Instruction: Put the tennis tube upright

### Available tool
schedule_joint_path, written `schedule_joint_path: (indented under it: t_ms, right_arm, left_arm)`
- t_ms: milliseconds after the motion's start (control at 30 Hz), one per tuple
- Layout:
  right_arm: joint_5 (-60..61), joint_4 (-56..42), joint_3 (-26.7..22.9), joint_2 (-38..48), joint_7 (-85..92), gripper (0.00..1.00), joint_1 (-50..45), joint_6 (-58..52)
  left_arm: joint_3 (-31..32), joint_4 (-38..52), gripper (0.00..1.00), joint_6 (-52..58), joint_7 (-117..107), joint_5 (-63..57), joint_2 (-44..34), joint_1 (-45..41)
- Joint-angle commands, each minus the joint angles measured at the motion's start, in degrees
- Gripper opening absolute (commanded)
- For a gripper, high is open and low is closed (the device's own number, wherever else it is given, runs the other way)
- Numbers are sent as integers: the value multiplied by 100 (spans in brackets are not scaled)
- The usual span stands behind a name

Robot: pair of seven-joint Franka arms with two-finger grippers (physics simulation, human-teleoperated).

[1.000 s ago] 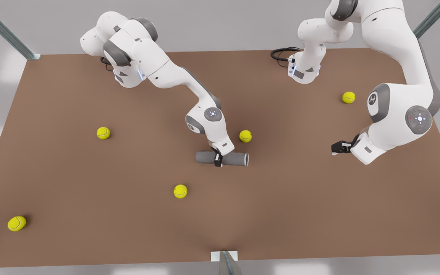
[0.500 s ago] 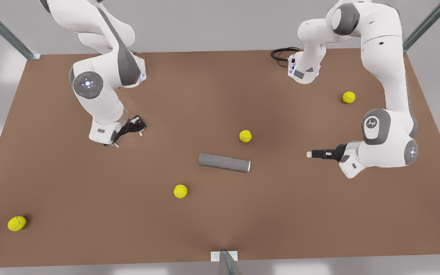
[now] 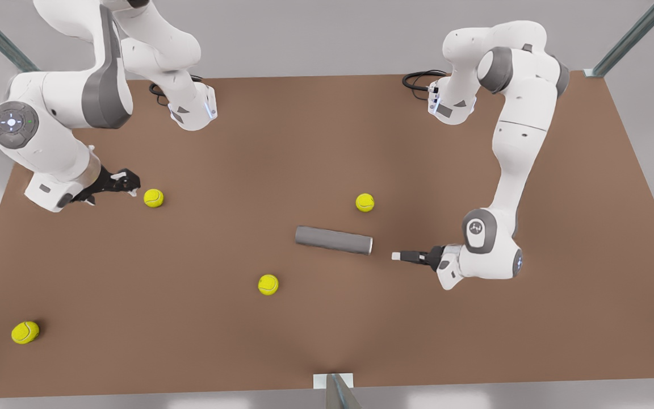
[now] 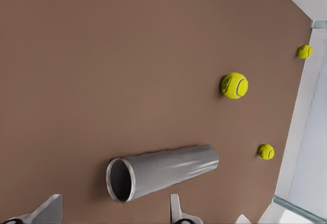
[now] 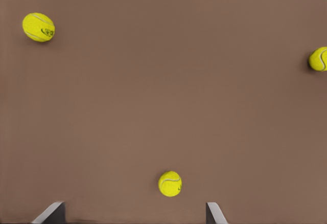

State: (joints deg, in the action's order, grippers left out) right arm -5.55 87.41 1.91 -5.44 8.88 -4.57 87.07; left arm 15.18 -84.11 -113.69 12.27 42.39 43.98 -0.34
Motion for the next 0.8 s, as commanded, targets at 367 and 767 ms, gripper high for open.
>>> schedule_joint_path:
  t_ms: [367,767]
  right_arm:
    - [45,48,214,-9,-510,100,176,-58]
    - [62,48,222,-27,-545,100,184,-32]
  left_arm:
    - [108,-194,99,49,882,1377,374,70]
    - [108,-607,99,-373,1207,1263,295,-282]
